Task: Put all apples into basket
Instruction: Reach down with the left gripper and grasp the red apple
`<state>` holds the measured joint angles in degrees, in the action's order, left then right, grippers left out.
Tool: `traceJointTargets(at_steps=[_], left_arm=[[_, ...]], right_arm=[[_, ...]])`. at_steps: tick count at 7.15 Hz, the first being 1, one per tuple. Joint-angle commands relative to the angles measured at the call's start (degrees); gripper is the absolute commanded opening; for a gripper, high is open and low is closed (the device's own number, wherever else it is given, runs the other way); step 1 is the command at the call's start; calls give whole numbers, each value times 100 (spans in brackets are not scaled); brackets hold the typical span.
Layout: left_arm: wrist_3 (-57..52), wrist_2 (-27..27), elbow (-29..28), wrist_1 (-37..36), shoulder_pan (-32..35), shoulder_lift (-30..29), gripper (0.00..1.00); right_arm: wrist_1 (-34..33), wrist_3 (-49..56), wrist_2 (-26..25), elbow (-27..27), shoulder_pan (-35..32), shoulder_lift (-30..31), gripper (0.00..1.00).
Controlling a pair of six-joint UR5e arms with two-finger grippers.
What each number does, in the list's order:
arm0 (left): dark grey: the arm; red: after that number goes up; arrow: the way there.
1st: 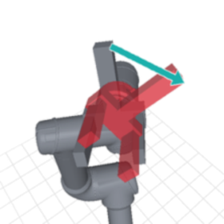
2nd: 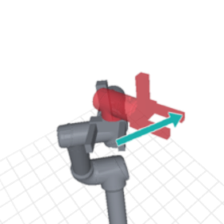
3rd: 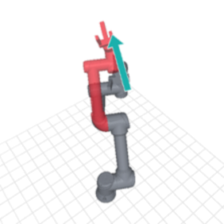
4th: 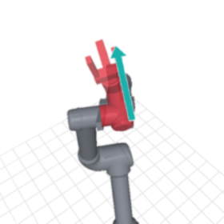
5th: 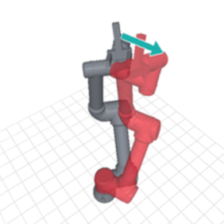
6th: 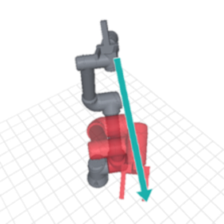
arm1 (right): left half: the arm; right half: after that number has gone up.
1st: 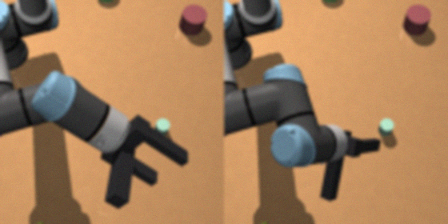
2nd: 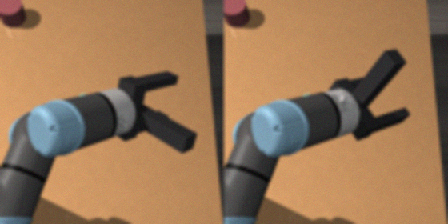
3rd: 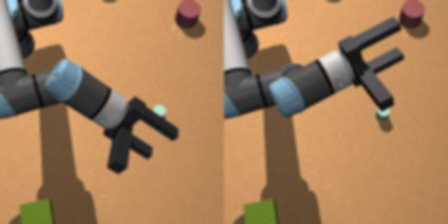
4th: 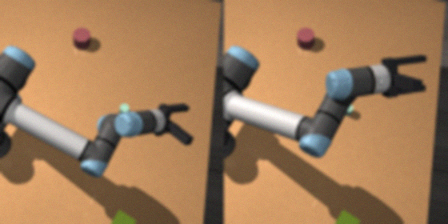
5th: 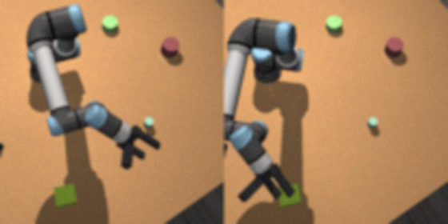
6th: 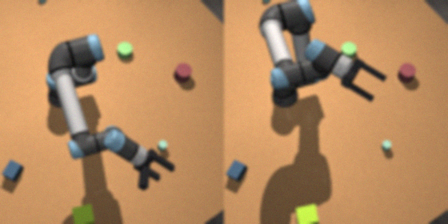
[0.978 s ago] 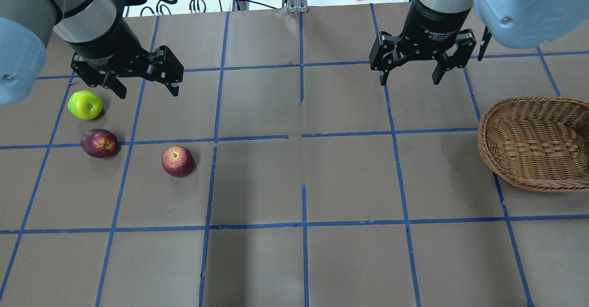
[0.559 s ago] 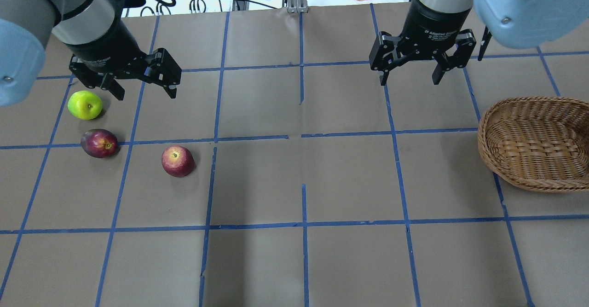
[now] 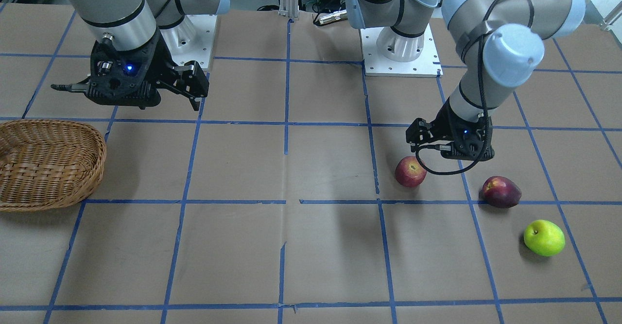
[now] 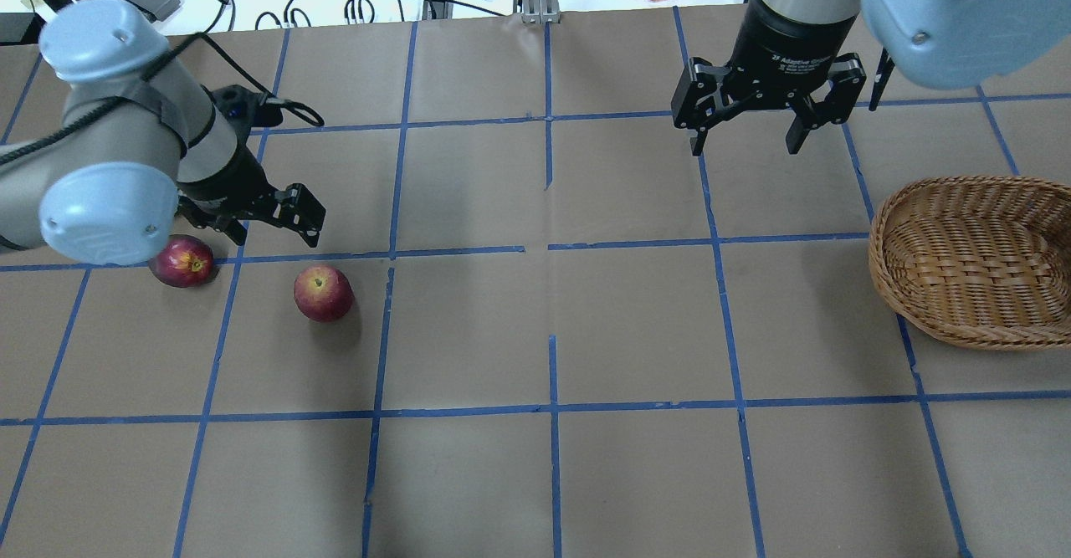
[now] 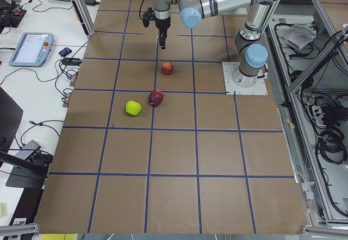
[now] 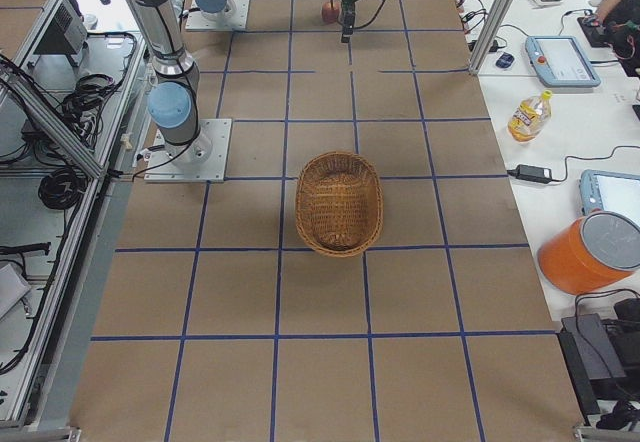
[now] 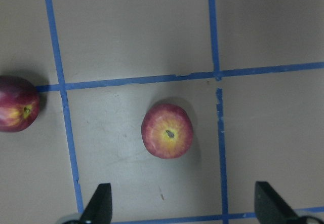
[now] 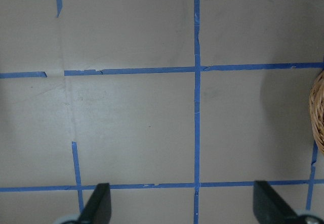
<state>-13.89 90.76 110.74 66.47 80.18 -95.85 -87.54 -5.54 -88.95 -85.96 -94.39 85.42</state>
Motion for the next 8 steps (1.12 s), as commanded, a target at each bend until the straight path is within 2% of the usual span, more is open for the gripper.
traceJointTargets(at_steps=[1, 3, 8], left_arm=[[-43, -14, 360, -790, -37, -424, 100], [-193, -6, 588, -1275, -37, -714, 100], [-193, -85, 774, -1303, -55, -953, 100]], right_arm=[[0, 0, 0, 0, 0, 1, 100], [0, 0, 0, 0, 0, 1, 100], [0, 0, 0, 0, 0, 1, 100]])
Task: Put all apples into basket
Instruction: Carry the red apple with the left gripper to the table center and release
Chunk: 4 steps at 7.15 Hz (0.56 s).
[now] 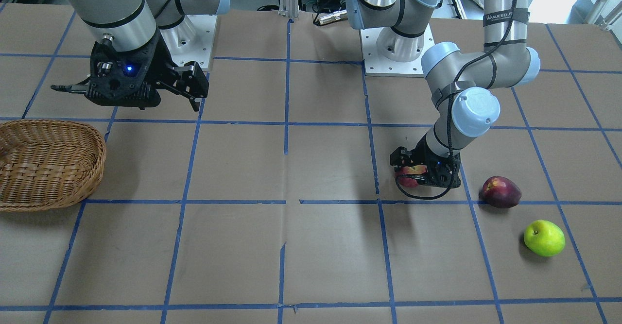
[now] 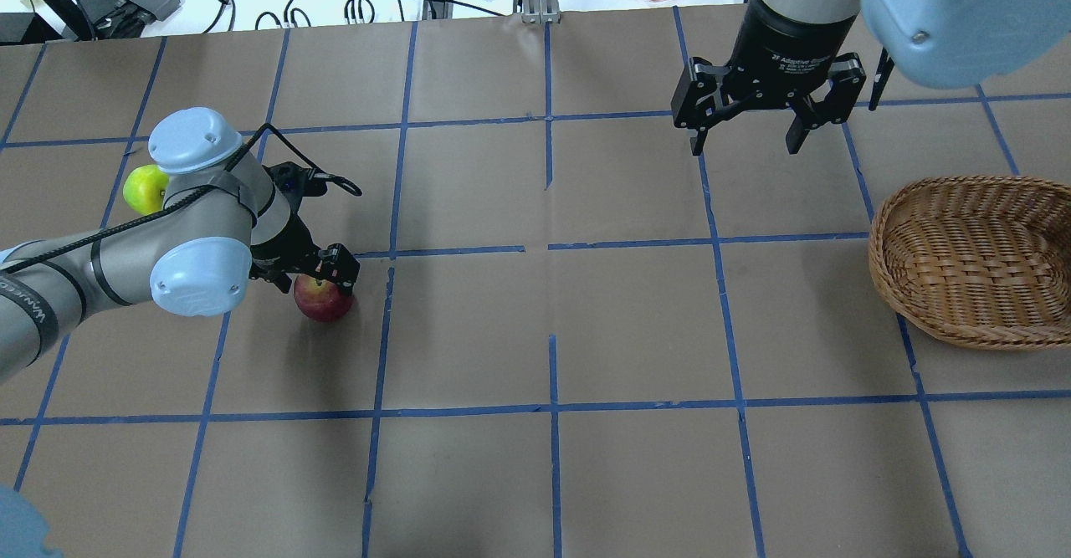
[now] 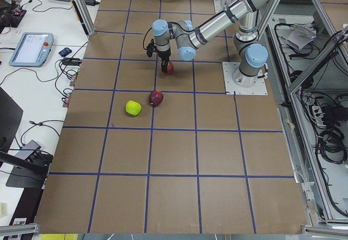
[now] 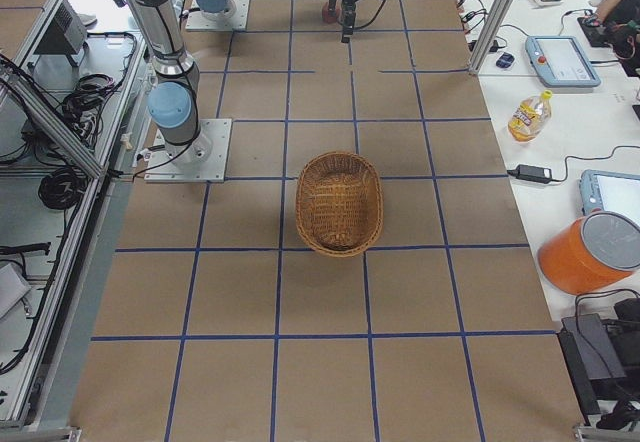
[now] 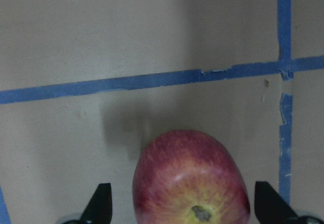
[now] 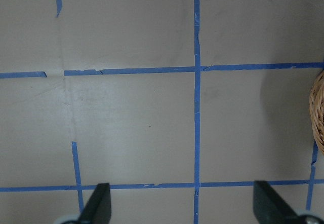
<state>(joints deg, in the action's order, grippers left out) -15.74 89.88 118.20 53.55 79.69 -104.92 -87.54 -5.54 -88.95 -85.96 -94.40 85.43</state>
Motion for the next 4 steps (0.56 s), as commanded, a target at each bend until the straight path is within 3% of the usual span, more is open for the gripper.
traceJointTargets(at_steps=[1, 2, 3, 4], left_arm=[[-8, 12, 80, -281, -15, -81, 87], [-113, 29, 98, -353, -15, -81, 58], [-322, 38, 98, -388, -15, -81, 1], [-342, 47, 11, -328, -24, -38, 0]], right_arm=[[0, 0, 0, 0, 0, 0, 100], [0, 0, 0, 0, 0, 0, 100], [0, 0, 0, 0, 0, 0, 100], [0, 0, 0, 0, 0, 0, 100]])
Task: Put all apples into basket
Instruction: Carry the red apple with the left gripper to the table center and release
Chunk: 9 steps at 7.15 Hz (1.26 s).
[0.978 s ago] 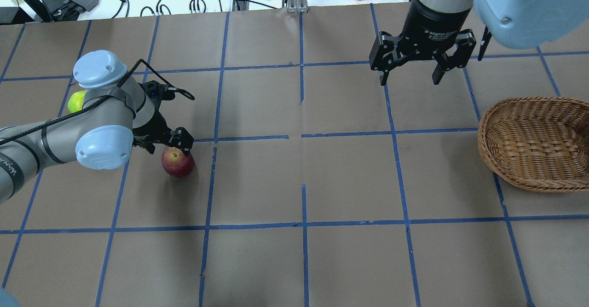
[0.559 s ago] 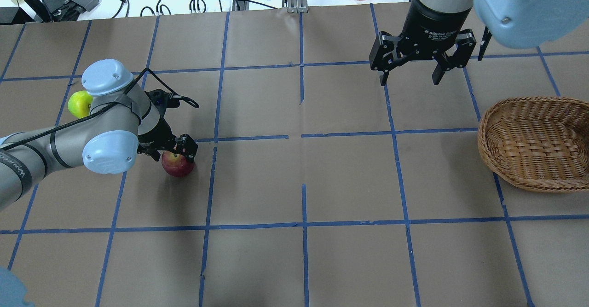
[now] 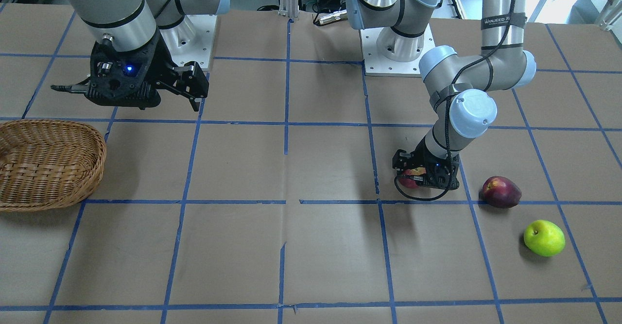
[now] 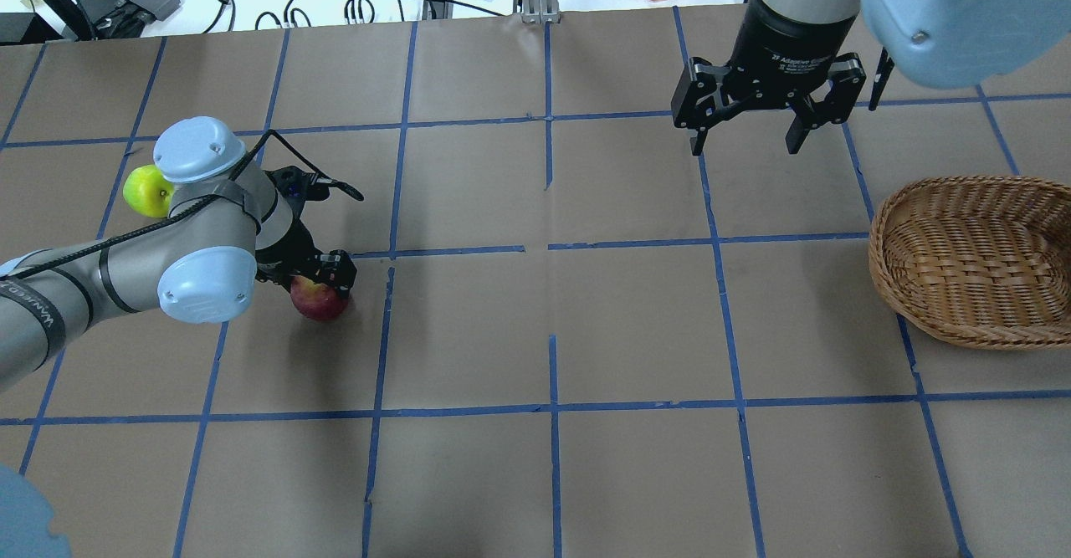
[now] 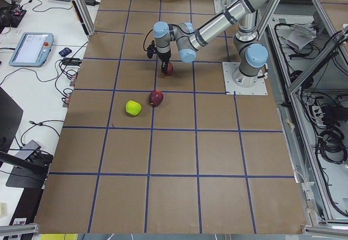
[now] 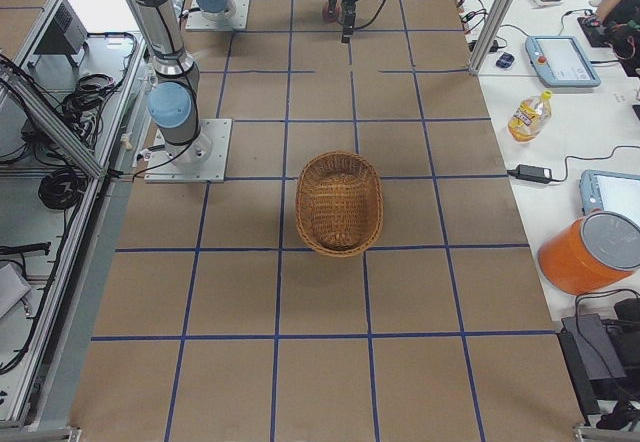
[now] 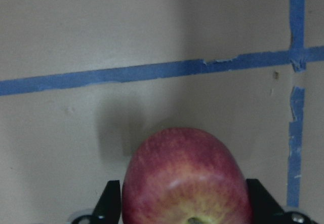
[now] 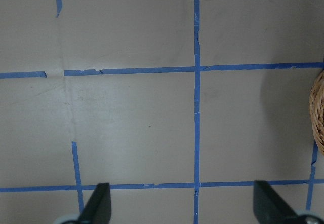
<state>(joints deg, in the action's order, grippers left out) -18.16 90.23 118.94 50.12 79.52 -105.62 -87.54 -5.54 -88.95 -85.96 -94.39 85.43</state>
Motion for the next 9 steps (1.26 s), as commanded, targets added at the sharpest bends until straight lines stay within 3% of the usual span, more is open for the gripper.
traceJointTargets(at_steps=[1, 4, 5, 7, 8, 9], left_arm=[[-13, 64, -160, 76, 20, 181, 0], [1503, -84, -1266, 1409, 885, 165, 0], [2457, -119, -1434, 1334, 1334, 69, 0], [3089, -1292, -1795, 1159, 1575, -151, 0], [3482, -1323, -1787, 575, 1793, -326, 0], [4104, -1245, -1804, 473, 2317, -467, 0]], right_arm=[[0, 9, 0, 0, 0, 0, 100], [0, 9, 0, 0, 0, 0, 100], [0, 9, 0, 0, 0, 0, 100], [0, 9, 0, 0, 0, 0, 100], [0, 0, 9, 0, 0, 0, 100], [0, -9, 9, 0, 0, 0, 100]])
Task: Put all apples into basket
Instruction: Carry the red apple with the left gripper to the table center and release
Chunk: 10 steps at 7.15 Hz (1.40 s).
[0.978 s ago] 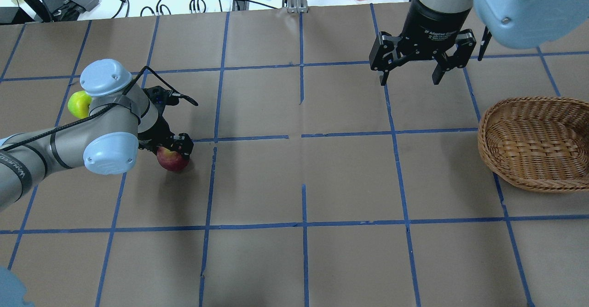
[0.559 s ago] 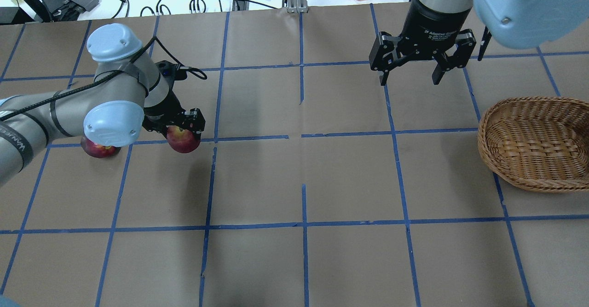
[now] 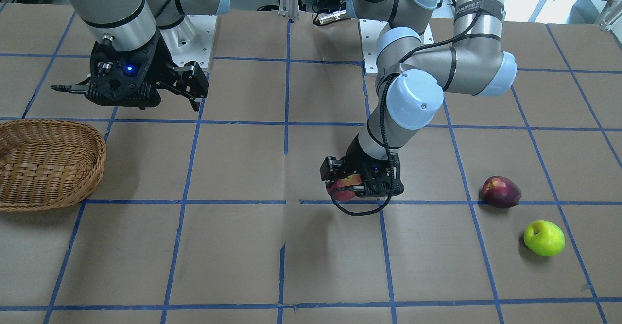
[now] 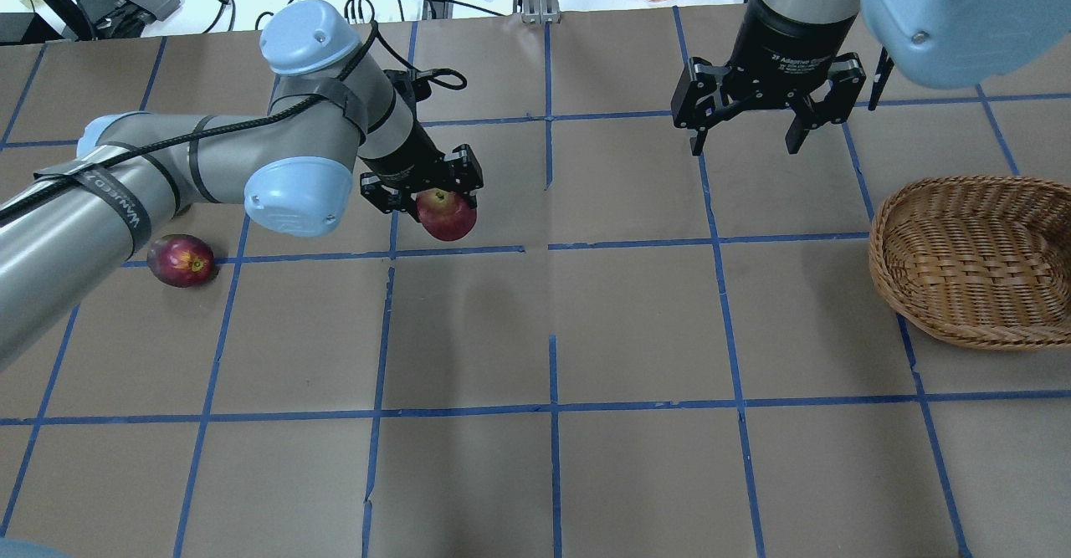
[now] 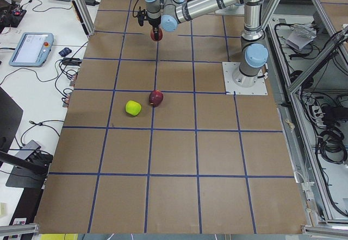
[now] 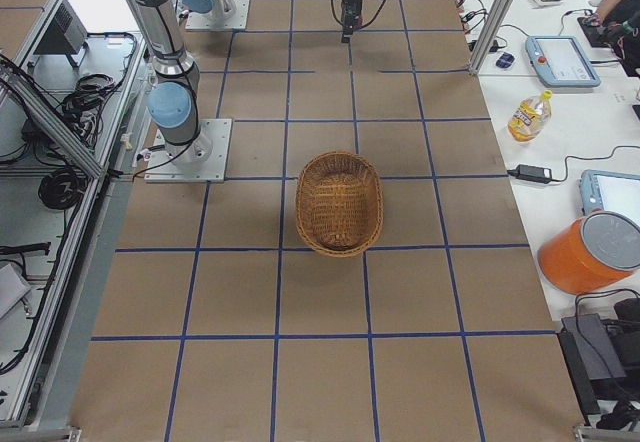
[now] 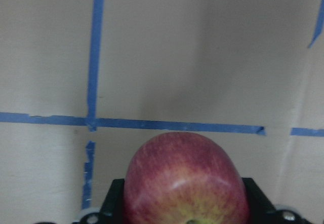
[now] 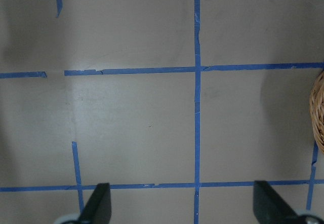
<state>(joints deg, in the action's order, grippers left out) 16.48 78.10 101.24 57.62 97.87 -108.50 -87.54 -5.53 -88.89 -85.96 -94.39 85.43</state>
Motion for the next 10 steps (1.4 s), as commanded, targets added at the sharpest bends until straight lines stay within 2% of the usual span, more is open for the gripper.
traceJointTargets(at_steps=[1, 3, 4, 5, 7, 8, 9, 10], left_arm=[[907, -23, -17, -661, 783, -415, 0], [1355, 20, -52, -1269, 996, -890, 0], [1349, 578, 9, -1280, 1041, -961, 84], [1323, 897, 27, -1306, 1067, -997, 100], [1244, 856, -78, -1254, 963, -718, 100], [1174, 638, -174, -1132, 666, -542, 100], [207, 662, -358, -234, 185, -192, 100], [-855, 941, -577, 610, -351, 142, 100]], right_arm=[[0, -1, 3, 0, 0, 0, 100], [0, -1, 3, 0, 0, 0, 100], [0, -1, -5, 9, 0, -9, 100], [9, 8, -5, 9, 0, -9, 100], [-9, 191, -49, 0, 0, -105, 100], [-35, 288, -23, 9, 0, -114, 100], [-322, 211, -5, 35, -52, -288, 100], [-891, 62, 3, 26, -349, -647, 100]])
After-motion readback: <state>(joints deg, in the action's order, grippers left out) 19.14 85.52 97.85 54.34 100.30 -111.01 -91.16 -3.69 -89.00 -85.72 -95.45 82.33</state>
